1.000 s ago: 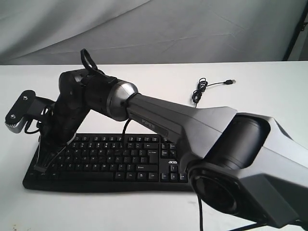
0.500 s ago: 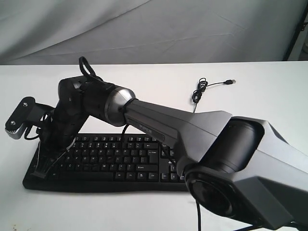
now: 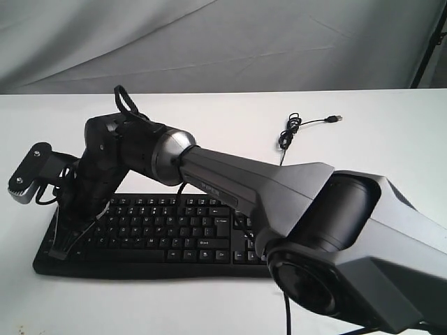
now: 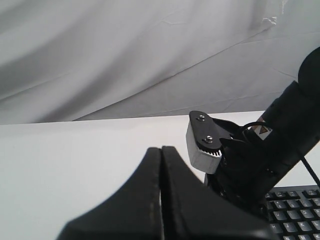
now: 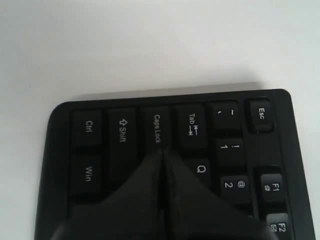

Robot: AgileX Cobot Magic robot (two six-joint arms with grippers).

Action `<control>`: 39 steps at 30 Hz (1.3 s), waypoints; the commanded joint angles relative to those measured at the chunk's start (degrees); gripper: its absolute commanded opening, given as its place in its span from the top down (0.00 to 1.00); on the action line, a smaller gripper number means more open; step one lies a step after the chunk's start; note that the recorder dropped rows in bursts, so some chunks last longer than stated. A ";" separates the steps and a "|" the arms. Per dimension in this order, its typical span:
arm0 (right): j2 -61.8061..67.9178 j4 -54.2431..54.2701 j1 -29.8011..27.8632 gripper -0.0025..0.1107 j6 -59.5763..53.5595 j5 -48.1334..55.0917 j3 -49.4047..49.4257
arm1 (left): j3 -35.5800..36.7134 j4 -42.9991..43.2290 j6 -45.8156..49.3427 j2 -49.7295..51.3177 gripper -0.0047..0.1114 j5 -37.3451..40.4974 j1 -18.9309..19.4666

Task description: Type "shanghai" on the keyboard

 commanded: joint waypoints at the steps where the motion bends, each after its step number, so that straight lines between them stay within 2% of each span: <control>1: -0.13 0.46 0.10 0.98 -0.03 -0.51 -0.40 | 0.10 -0.13 -0.15 -0.14 0.96 -0.31 -0.37; 9: 0.74 0.68 -0.01 0.98 0.09 0.56 -0.40 | 0.10 -0.13 -0.15 -0.14 0.96 -0.31 -0.37; 20: -4.34 -5.22 -0.01 0.98 2.00 3.38 -0.40 | 0.10 -0.13 -0.15 -0.14 0.96 -0.31 -0.37; 28: -7.38 -9.02 -0.57 0.98 4.26 11.33 -0.23 | 0.10 -0.13 -0.15 -0.14 0.96 -0.31 -0.37; 34: -9.58 -9.02 -2.44 0.98 6.44 11.89 5.70 | 0.10 -0.13 -0.15 -0.14 0.96 -0.31 -0.37; 39: -14.32 -8.81 -3.36 0.98 7.20 5.20 16.53 | 0.10 -0.13 -0.15 -0.14 0.96 -0.31 -0.37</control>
